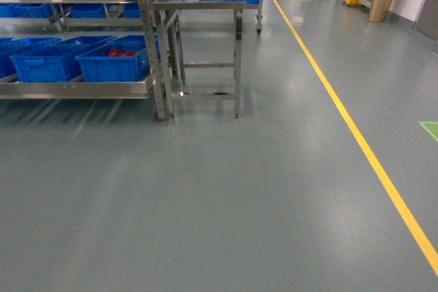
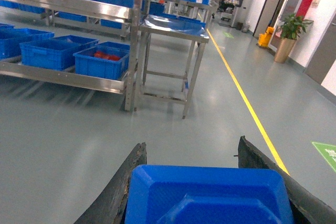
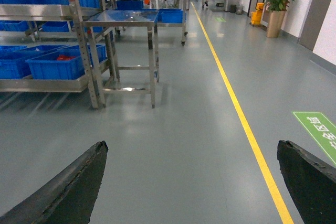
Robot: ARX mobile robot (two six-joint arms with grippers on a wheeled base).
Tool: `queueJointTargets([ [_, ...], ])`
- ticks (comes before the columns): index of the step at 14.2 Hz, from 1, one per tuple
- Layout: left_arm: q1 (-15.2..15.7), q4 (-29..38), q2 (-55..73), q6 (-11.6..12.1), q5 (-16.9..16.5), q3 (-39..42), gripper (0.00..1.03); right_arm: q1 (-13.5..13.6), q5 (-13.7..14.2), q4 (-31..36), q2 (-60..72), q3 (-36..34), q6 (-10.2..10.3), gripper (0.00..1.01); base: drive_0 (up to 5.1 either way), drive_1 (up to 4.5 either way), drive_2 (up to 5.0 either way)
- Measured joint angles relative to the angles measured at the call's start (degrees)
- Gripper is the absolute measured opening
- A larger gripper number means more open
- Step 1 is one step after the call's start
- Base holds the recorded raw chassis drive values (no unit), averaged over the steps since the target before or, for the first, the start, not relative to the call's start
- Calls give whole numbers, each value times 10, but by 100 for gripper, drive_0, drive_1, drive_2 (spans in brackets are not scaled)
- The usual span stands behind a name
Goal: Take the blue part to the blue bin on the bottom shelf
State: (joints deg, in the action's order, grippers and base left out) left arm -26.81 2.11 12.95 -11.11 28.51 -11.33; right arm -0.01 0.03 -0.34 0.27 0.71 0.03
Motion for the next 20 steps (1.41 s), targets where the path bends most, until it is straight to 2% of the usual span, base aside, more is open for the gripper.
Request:
queueJointTargets([
  [20, 0, -2, 0, 0, 0, 0, 43, 0, 0, 0, 0, 0, 0, 98, 3, 434, -427],
])
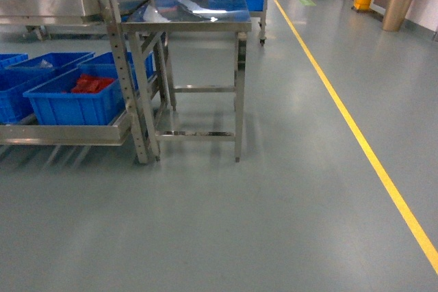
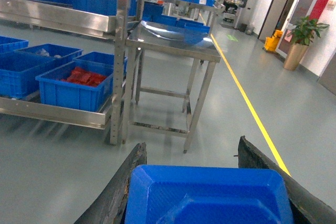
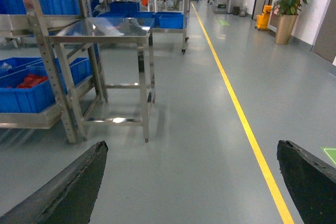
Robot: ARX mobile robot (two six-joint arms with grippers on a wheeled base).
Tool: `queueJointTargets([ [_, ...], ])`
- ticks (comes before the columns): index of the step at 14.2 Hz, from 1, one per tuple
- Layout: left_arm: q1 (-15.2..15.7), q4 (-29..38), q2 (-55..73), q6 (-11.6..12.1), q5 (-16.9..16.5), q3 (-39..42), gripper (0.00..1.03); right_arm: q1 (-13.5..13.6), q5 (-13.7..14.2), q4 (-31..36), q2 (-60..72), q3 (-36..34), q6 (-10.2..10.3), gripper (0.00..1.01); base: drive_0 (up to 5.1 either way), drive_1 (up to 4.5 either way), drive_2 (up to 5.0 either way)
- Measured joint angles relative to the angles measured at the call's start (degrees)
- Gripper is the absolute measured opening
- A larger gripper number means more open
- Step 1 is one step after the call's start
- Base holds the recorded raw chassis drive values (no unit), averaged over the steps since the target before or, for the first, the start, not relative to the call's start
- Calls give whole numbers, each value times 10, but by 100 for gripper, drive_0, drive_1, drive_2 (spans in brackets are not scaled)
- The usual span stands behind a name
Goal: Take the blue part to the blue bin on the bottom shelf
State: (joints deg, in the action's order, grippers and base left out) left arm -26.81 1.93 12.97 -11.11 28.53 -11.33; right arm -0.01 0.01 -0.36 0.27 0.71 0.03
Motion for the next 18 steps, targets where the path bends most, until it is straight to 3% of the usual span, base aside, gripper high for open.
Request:
queueJointTargets([
  [18, 1, 1, 0, 0, 0, 0, 43, 0, 0, 1, 0, 0, 0, 98, 2, 432, -428],
])
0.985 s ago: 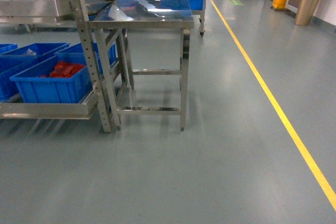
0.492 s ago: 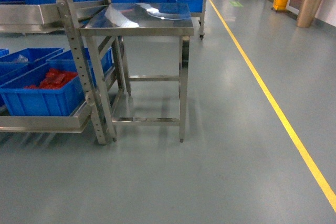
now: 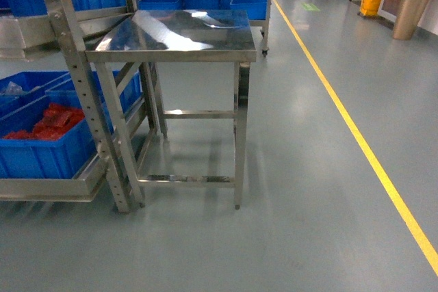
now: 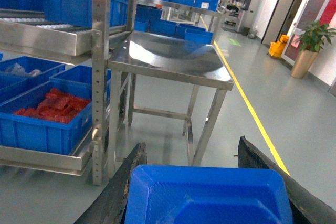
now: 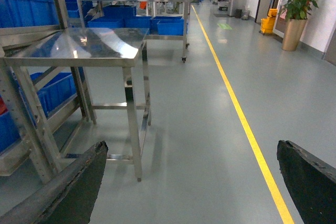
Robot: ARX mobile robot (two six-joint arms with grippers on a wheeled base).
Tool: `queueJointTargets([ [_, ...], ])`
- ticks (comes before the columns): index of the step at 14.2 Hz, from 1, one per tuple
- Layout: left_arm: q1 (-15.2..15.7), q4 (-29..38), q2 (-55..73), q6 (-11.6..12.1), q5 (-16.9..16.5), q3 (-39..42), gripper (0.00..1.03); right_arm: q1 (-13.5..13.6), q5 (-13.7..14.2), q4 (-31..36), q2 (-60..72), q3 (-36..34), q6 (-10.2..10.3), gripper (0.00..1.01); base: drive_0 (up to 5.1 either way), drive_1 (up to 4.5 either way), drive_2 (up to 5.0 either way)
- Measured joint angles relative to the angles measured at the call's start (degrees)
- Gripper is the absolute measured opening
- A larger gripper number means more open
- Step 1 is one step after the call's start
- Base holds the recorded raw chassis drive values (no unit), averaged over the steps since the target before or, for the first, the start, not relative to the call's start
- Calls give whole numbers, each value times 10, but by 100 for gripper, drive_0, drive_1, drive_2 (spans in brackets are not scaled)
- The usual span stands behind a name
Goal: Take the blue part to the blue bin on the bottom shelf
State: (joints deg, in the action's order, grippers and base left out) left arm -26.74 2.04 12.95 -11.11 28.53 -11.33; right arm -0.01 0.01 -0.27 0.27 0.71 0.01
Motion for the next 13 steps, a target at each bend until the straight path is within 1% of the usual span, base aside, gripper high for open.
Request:
queueJointTargets([
  [13, 0, 0, 0, 0, 0, 0, 43, 0, 0, -1, 0, 0, 0, 98, 4, 434, -426],
])
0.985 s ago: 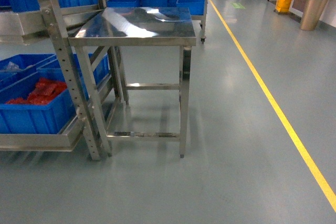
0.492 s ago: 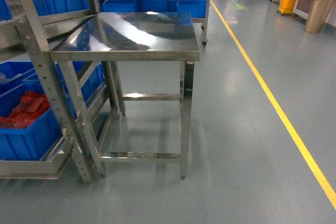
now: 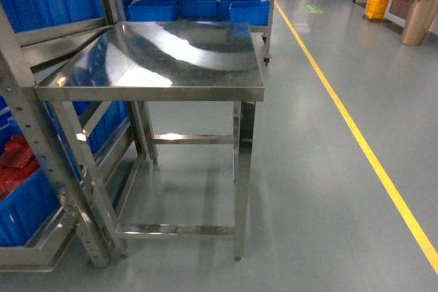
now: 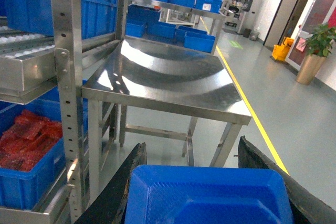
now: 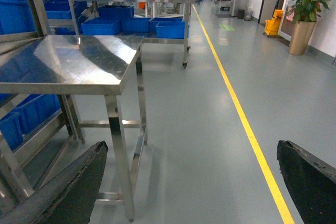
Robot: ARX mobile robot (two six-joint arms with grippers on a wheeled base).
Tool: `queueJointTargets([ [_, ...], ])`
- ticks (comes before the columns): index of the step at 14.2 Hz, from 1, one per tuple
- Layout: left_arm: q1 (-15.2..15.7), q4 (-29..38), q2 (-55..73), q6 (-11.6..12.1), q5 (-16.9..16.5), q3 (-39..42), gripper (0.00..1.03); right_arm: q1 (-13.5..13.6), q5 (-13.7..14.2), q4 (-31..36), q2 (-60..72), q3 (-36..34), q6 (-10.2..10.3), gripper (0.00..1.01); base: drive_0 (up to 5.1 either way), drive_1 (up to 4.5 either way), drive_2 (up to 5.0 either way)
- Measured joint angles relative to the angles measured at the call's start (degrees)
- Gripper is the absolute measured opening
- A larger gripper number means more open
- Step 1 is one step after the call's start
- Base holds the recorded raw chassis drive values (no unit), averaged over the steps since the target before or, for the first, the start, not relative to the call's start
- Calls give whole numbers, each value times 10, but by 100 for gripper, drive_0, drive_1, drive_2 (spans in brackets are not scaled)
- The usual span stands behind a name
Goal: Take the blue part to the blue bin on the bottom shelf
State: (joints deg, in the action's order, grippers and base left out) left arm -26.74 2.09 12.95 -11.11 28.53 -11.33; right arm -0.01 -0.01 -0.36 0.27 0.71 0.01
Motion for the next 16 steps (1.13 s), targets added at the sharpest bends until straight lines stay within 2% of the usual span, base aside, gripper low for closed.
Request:
queueJointTargets([
  [16, 0, 0, 0, 0, 0, 0, 43, 0, 0, 2, 0, 0, 0, 98, 7, 437, -424],
])
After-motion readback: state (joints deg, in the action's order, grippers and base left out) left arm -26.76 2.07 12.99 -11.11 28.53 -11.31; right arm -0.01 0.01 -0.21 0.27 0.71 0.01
